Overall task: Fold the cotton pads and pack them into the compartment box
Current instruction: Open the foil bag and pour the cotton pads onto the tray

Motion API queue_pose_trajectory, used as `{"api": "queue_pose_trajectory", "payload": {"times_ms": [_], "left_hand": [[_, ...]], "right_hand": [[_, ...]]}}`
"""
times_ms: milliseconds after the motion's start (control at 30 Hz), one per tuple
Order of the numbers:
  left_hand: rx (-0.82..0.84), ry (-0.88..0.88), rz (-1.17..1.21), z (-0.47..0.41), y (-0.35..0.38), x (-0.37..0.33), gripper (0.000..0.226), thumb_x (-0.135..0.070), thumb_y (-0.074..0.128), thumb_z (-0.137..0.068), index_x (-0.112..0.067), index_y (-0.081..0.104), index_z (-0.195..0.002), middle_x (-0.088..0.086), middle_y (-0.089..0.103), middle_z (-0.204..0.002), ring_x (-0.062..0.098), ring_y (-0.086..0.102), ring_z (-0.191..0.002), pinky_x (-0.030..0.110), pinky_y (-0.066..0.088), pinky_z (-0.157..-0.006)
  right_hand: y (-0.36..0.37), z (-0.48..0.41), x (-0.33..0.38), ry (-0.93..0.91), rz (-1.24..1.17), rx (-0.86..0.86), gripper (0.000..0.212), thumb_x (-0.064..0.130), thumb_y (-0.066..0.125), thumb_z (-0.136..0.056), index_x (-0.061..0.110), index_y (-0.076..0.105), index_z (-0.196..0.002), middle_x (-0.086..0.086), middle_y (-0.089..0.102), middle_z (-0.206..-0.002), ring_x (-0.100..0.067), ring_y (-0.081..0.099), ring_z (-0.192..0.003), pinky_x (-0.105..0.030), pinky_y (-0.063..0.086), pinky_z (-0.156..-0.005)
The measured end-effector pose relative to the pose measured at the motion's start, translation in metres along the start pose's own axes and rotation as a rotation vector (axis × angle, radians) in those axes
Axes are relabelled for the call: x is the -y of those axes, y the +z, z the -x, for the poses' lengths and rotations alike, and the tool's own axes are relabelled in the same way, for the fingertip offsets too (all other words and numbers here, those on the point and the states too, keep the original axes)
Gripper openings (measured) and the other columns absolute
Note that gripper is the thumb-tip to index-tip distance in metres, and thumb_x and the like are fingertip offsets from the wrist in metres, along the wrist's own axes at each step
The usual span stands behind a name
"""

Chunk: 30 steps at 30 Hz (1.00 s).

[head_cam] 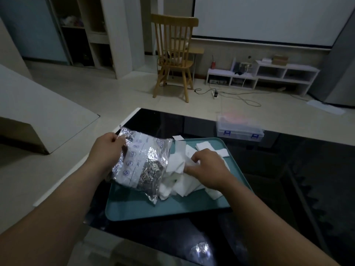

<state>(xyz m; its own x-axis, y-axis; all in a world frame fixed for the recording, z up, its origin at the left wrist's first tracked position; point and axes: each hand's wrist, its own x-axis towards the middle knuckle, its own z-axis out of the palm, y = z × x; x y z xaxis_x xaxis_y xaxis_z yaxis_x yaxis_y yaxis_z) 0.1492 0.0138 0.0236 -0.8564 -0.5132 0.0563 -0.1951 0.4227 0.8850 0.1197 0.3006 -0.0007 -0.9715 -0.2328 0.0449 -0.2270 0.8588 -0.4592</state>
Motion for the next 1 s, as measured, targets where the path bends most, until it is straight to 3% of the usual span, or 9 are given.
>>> {"api": "queue_pose_trajectory", "payload": {"times_ms": [100, 167, 233, 333, 433, 533, 667, 767, 1000], "left_hand": [[0.031, -0.079, -0.099, -0.001, 0.007, 0.01, 0.031, -0.032, 0.058, -0.101, -0.002, 0.063, -0.1, 0.012, 0.063, -0.084, 0.028, 0.056, -0.073, 0.035, 0.037, -0.064], [0.02, -0.106, -0.165, -0.001, 0.01, 0.012, 0.04, -0.034, 0.06, -0.098, -0.004, 0.056, -0.124, 0.013, 0.063, -0.11, 0.032, 0.058, -0.097, 0.037, 0.041, -0.076], [-0.012, -0.074, -0.236, -0.001, 0.011, 0.011, 0.058, -0.035, 0.061, -0.096, -0.006, 0.045, -0.144, 0.02, 0.052, -0.138, 0.038, 0.051, -0.122, 0.044, 0.044, -0.096], [-0.135, 0.113, -0.348, 0.002, 0.014, 0.0, 0.057, -0.035, 0.061, -0.096, -0.011, 0.047, -0.146, 0.019, 0.043, -0.149, 0.039, 0.04, -0.137, 0.053, 0.036, -0.111], [-0.207, 0.377, -0.385, 0.006, 0.029, -0.026, 0.037, -0.031, 0.061, -0.096, -0.015, 0.059, -0.13, 0.013, 0.052, -0.137, 0.033, 0.047, -0.127, 0.05, 0.039, -0.104], [-0.048, 0.496, -0.498, -0.005, 0.066, -0.049, 0.027, -0.035, 0.059, -0.096, -0.022, 0.065, -0.119, 0.003, 0.059, -0.125, 0.027, 0.054, -0.117, 0.046, 0.04, -0.098], [0.245, 0.492, -0.8, -0.037, 0.128, -0.065, 0.039, -0.042, 0.057, -0.096, -0.027, 0.06, -0.132, 0.002, 0.056, -0.133, 0.027, 0.052, -0.125, 0.045, 0.038, -0.101], [0.424, 0.428, -0.956, -0.07, 0.171, -0.066, 0.045, -0.039, 0.058, -0.094, -0.026, 0.056, -0.138, 0.001, 0.058, -0.135, 0.026, 0.055, -0.124, 0.046, 0.037, -0.102], [0.452, 0.476, -1.153, -0.092, 0.218, -0.056, 0.009, -0.021, 0.063, -0.09, -0.025, 0.064, -0.098, 0.0, 0.067, -0.097, 0.023, 0.056, -0.086, 0.041, 0.034, -0.086]], "right_hand": [[-0.008, 0.003, -0.004, 0.01, 0.003, 0.042, 0.044, 0.056, 0.073, -0.084, 0.028, 0.071, -0.118, 0.002, 0.062, -0.121, -0.022, 0.057, -0.113, -0.043, 0.049, -0.099], [-0.014, 0.006, -0.007, 0.006, -0.086, 0.035, 0.044, 0.05, 0.073, -0.087, 0.031, 0.066, -0.125, 0.003, 0.058, -0.13, -0.019, 0.054, -0.12, -0.044, 0.047, -0.104], [-0.022, 0.007, -0.008, -0.012, -0.179, 0.013, 0.041, 0.042, 0.071, -0.091, 0.03, 0.064, -0.129, 0.006, 0.057, -0.135, -0.016, 0.054, -0.122, -0.039, 0.047, -0.104], [-0.029, 0.008, -0.009, -0.027, -0.292, -0.091, 0.03, 0.035, 0.065, -0.097, 0.028, 0.065, -0.127, 0.011, 0.059, -0.131, -0.007, 0.055, -0.118, -0.025, 0.043, -0.093], [-0.032, 0.006, -0.013, 0.001, -0.381, -0.178, 0.02, 0.035, 0.06, -0.103, 0.028, 0.066, -0.121, 0.017, 0.061, -0.12, 0.005, 0.055, -0.103, -0.009, 0.037, -0.079], [-0.033, 0.001, -0.02, 0.011, -0.398, -0.173, 0.023, 0.033, 0.054, -0.107, 0.03, 0.065, -0.127, 0.016, 0.062, -0.125, 0.005, 0.055, -0.104, -0.01, 0.037, -0.08], [-0.028, -0.006, -0.026, 0.037, -0.408, -0.171, 0.03, 0.031, 0.048, -0.11, 0.03, 0.064, -0.134, 0.013, 0.062, -0.134, -0.003, 0.054, -0.115, -0.023, 0.041, -0.092], [-0.025, -0.017, -0.031, 0.062, -0.413, -0.175, 0.028, 0.031, 0.047, -0.11, 0.031, 0.063, -0.133, 0.017, 0.06, -0.127, -0.001, 0.053, -0.113, -0.019, 0.041, -0.088], [-0.017, -0.021, -0.034, 0.064, -0.385, -0.234, 0.021, 0.033, 0.05, -0.108, 0.032, 0.067, -0.12, 0.021, 0.063, -0.113, 0.001, 0.058, -0.105, -0.023, 0.047, -0.089]]}}
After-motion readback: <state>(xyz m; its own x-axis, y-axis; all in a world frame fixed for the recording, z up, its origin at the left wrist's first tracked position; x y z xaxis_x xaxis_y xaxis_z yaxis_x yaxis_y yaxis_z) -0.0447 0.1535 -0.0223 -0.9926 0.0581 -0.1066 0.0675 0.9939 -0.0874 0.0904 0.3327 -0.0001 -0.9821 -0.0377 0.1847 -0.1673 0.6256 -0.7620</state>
